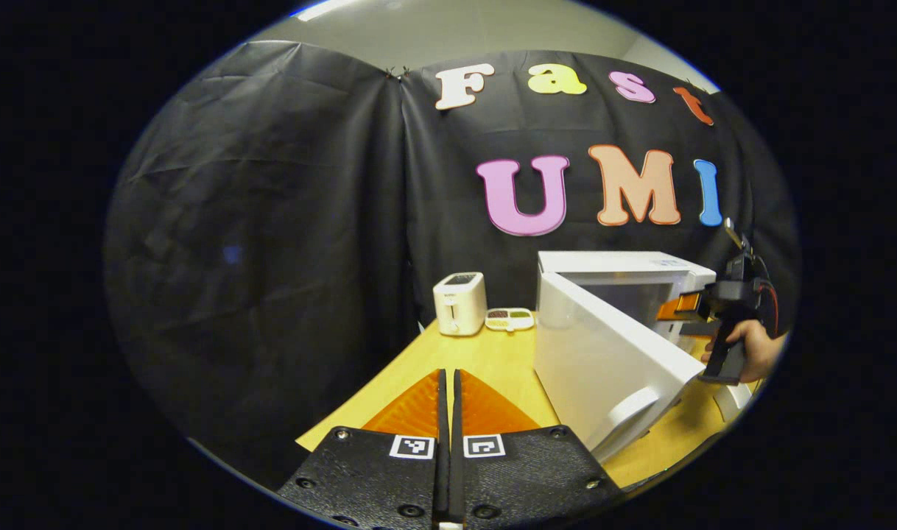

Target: Open the microwave oven with the left hand, put the food in, and close the microwave oven.

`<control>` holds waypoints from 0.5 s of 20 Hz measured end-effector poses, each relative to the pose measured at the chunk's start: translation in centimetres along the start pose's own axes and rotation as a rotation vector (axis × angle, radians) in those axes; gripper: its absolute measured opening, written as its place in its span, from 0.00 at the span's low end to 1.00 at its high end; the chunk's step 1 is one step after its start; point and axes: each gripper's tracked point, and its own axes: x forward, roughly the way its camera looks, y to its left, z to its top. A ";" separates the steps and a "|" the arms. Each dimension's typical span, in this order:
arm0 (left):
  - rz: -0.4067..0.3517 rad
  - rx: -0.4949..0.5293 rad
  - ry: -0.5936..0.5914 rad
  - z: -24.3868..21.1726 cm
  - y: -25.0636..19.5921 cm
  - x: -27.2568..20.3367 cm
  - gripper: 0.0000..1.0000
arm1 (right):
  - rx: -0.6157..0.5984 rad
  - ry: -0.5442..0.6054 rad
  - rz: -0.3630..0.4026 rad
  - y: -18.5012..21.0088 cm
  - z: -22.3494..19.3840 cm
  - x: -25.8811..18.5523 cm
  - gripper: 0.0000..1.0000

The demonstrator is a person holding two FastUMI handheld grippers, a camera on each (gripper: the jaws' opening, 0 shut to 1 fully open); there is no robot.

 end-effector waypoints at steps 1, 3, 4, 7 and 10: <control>-0.001 -0.006 0.018 -0.6 -0.3 0.2 0.00 | -0.045 -0.037 0.007 -0.2 1.6 -0.8 0.95; -0.013 0.016 0.039 -1.5 -1.2 1.0 0.01 | -0.185 -0.139 0.018 -0.7 5.6 -3.4 0.84; -0.022 0.030 0.043 -1.7 -1.7 1.1 0.01 | -0.259 -0.189 0.025 -0.8 7.5 -4.6 0.84; -0.062 0.051 0.071 -2.8 -3.8 2.1 0.00 | -0.370 -0.275 0.040 -0.5 10.9 -8.3 0.84; -0.085 0.096 0.090 -3.7 -5.3 2.8 0.01 | -0.348 -0.353 0.031 -1.2 14.2 -10.7 0.98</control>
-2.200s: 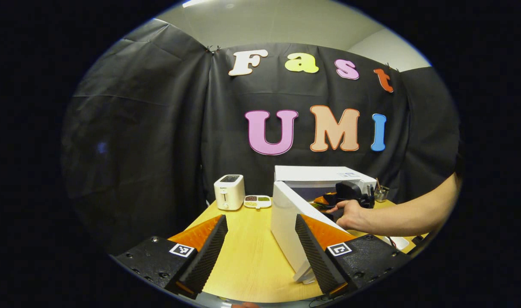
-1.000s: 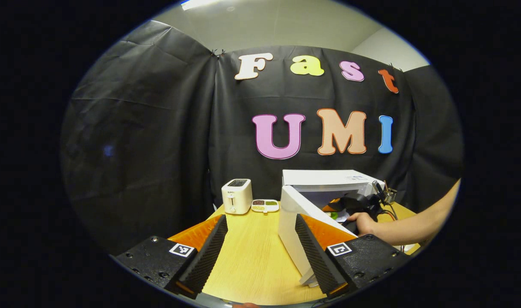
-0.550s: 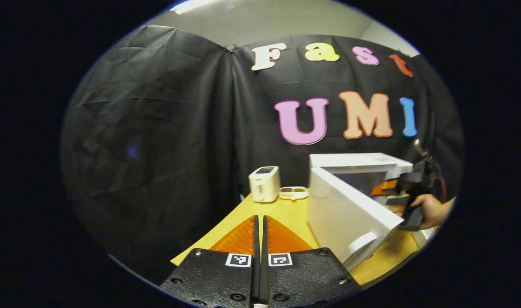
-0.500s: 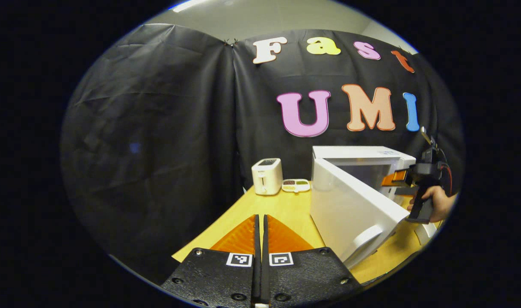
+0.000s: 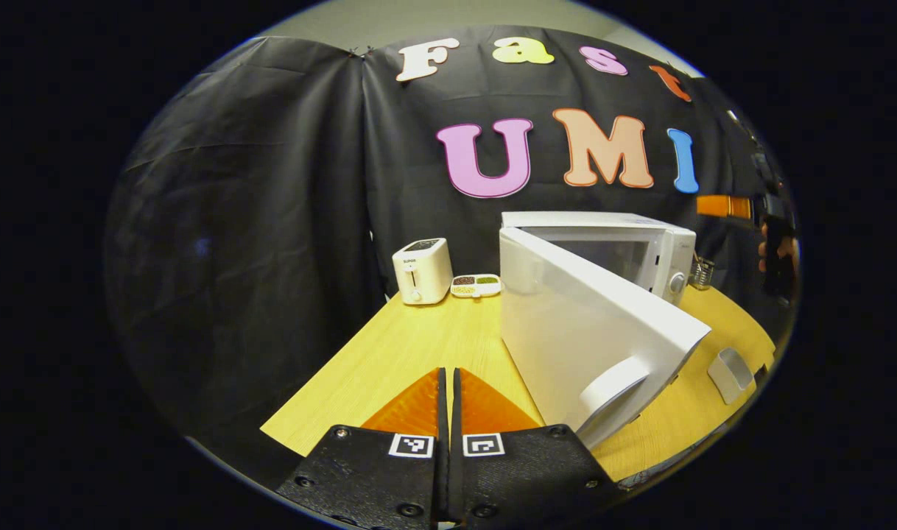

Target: Open the microwave oven with the left hand, put the food in, and close the microwave oven.

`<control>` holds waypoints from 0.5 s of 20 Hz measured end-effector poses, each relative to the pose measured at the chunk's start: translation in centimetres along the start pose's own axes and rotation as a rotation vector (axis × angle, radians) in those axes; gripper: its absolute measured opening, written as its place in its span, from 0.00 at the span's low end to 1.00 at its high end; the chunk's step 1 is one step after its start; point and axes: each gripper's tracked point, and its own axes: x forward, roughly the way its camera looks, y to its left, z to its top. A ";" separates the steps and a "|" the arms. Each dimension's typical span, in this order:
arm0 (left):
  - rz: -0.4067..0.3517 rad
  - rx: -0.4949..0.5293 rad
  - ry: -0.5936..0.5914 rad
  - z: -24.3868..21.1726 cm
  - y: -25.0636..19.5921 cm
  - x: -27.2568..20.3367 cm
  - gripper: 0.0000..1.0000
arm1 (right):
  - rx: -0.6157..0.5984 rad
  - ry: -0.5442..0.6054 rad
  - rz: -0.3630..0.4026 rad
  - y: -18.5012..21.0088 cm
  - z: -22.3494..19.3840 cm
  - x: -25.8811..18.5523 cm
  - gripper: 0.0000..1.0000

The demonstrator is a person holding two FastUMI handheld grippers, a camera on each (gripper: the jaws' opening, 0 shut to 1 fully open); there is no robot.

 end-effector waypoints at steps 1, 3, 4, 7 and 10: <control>-0.009 0.010 -0.004 0.2 -0.6 0.2 0.01 | 0.004 -0.010 -0.017 -0.9 0.6 -0.6 0.90; -0.039 0.020 -0.002 0.3 -2.2 0.6 0.00 | -0.027 -0.032 -0.037 -2.5 1.8 -1.5 0.98; -0.056 0.033 0.007 0.0 -3.1 0.9 0.01 | -0.056 -0.042 -0.051 -3.1 2.8 -1.8 0.98; -0.086 0.072 0.005 0.1 -5.4 1.2 0.00 | -0.150 -0.060 -0.072 -4.8 3.9 -3.5 0.98; -0.157 0.068 0.005 0.1 -8.2 2.0 0.00 | -0.223 -0.084 -0.074 -5.5 5.2 -5.2 0.91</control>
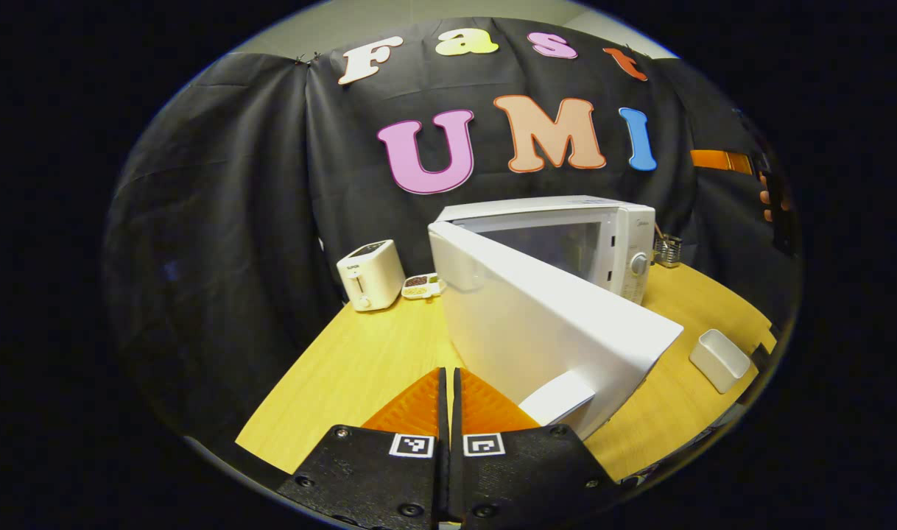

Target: Open the microwave oven with the left hand, put the food in, and close the microwave oven.

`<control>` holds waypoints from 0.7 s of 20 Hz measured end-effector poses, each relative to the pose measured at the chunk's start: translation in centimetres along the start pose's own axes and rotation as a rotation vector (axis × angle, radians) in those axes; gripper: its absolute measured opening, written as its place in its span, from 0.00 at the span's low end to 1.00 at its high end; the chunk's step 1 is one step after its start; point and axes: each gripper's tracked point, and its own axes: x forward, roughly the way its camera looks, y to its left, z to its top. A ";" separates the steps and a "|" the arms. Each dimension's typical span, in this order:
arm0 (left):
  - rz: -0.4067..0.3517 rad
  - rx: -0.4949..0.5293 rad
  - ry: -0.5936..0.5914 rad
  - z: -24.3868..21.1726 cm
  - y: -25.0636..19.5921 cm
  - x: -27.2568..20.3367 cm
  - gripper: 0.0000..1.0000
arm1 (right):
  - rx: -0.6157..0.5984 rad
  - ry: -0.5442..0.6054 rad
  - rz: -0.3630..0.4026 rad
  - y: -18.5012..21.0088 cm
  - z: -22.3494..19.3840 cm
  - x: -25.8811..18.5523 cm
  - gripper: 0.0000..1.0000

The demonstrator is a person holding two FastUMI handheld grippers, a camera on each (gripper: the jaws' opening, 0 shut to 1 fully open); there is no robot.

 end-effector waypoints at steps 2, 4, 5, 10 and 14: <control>-0.053 0.016 0.000 0.2 -2.3 0.6 0.00 | -0.018 -0.011 0.010 0.0 0.3 -0.9 0.98; -0.098 0.055 -0.002 0.8 -4.6 1.3 0.00 | -0.040 -0.014 0.014 -0.1 0.5 -1.7 0.91; -0.121 0.067 -0.006 0.9 -5.5 1.8 0.00 | -0.055 -0.020 0.018 -0.2 0.7 -2.1 0.91; -0.207 0.056 0.002 1.9 -10.1 4.3 0.00 | -0.108 -0.023 0.040 -0.5 0.3 -3.6 0.96; -0.241 0.055 -0.008 2.9 -12.4 6.6 0.01 | -0.081 -0.016 0.044 -0.7 0.0 -4.7 0.97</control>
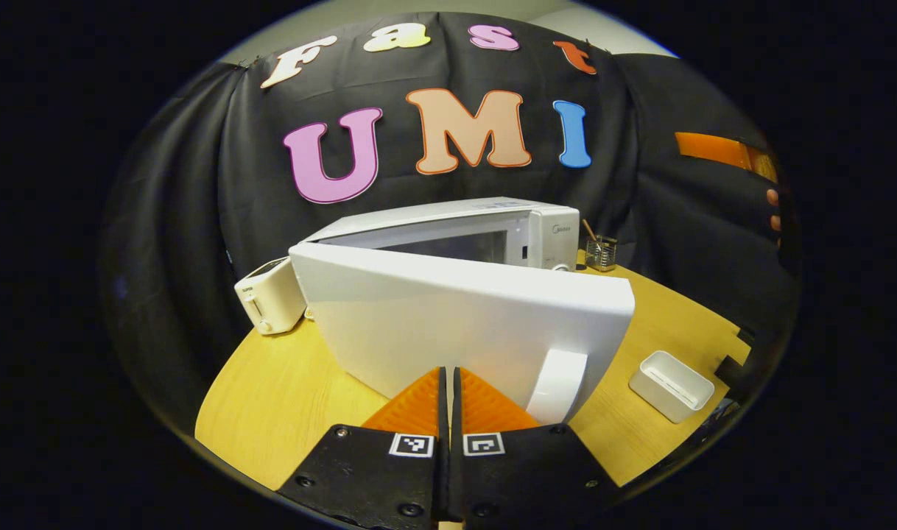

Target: Open the microwave oven with the left hand, put the food in, and close the microwave oven.

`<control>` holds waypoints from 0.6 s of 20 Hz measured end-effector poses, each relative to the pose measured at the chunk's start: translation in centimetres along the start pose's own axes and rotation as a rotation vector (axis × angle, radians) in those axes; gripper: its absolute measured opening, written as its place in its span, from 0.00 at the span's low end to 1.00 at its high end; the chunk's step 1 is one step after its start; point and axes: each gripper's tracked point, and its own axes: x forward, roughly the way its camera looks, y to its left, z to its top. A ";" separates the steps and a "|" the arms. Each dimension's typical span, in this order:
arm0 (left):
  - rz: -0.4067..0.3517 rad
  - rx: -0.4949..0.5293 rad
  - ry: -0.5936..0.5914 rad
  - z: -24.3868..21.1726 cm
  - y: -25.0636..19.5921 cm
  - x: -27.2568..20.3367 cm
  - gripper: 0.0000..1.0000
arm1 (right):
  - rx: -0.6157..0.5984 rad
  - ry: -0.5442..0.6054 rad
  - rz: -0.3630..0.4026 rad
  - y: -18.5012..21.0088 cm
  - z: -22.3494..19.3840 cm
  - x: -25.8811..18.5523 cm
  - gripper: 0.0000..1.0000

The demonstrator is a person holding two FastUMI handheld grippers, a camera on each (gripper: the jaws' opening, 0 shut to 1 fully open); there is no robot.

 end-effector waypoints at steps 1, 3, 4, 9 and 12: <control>0.001 0.004 0.006 0.1 0.0 0.7 0.00 | 0.003 0.006 0.002 0.0 -0.2 -0.3 1.00; -0.005 0.000 -0.004 0.6 -0.2 2.0 0.01 | -0.008 0.012 -0.003 -0.4 -0.5 -0.8 0.96; -0.011 0.000 -0.005 0.8 -0.5 2.6 0.01 | -0.012 0.018 -0.005 -0.6 -0.7 -0.9 0.96; -0.025 0.018 0.003 1.5 -1.3 5.3 0.00 | 0.008 0.016 -0.028 -1.6 -0.2 -1.2 0.97; -0.034 0.012 -0.006 2.4 -1.8 6.6 0.01 | 0.011 0.021 -0.039 -2.2 -0.1 -1.2 1.00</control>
